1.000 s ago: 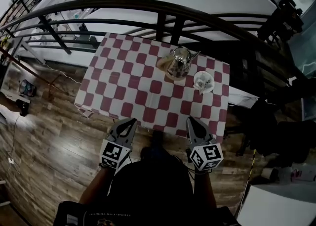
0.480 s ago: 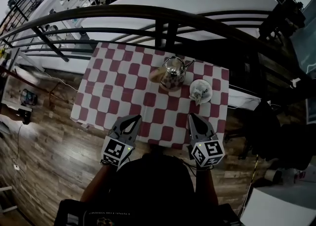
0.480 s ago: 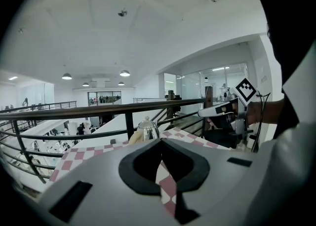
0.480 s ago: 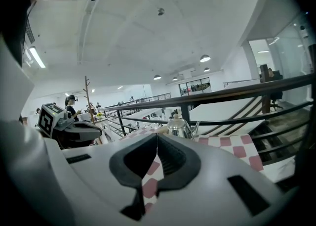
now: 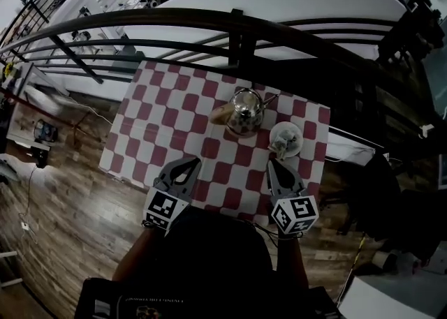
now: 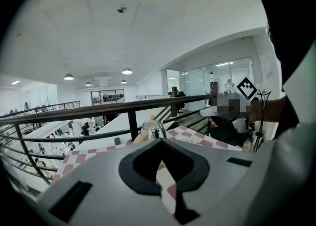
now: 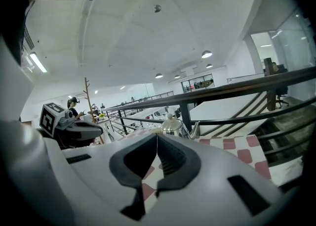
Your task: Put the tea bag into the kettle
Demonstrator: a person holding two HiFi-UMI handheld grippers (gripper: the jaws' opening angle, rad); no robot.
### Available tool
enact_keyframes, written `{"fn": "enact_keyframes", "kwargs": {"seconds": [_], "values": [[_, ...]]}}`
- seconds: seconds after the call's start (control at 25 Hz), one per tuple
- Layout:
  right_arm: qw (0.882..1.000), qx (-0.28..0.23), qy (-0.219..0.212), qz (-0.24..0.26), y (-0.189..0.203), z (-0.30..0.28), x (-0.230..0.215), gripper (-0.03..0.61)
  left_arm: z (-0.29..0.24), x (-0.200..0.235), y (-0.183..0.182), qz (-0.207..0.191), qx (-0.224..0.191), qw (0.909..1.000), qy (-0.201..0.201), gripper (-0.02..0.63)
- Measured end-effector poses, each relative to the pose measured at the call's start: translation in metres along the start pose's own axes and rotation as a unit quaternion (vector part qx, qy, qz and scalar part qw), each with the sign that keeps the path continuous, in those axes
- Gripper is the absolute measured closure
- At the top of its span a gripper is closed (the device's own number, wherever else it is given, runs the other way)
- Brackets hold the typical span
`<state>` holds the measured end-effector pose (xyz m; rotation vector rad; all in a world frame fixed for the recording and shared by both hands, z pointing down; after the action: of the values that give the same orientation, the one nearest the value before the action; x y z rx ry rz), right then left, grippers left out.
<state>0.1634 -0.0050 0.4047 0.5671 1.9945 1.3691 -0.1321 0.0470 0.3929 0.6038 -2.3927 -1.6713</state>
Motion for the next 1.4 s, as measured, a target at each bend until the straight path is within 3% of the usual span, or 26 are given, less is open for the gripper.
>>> {"fn": "enact_keyframes", "kwargs": {"seconds": [0.48,0.88,1.12,1.4], "values": [[1.0,-0.011,0.009,-0.015,-0.002,-0.009,-0.03,0.561,-0.049,0.006,-0.024,-0.031,0.0,0.9994,0.014,0.607],[0.999,0.005,0.04,-0.03,0.001,-0.011,-0.037,0.561,-0.111,0.034,-0.034,-0.025,0.022,0.9993,0.015,0.604],[0.997,0.026,0.053,-0.039,0.003,-0.019,-0.044,0.561,-0.161,0.044,-0.051,-0.044,0.031,0.998,0.034,0.494],[0.995,0.035,0.072,-0.052,0.006,-0.027,-0.054,0.561,-0.217,0.035,-0.069,-0.066,0.037,0.9933,0.087,0.465]]}}
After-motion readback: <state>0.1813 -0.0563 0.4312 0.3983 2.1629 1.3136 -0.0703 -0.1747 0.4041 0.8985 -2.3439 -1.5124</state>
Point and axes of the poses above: the fingertips, and each gripper's own axes: z backward along the fingers, x to its left, y out of its underside, the point moved 10 cm from there along z, backward along the fingers, and after that the axes turned 7 degrees about -y, right-handed, at the moved point
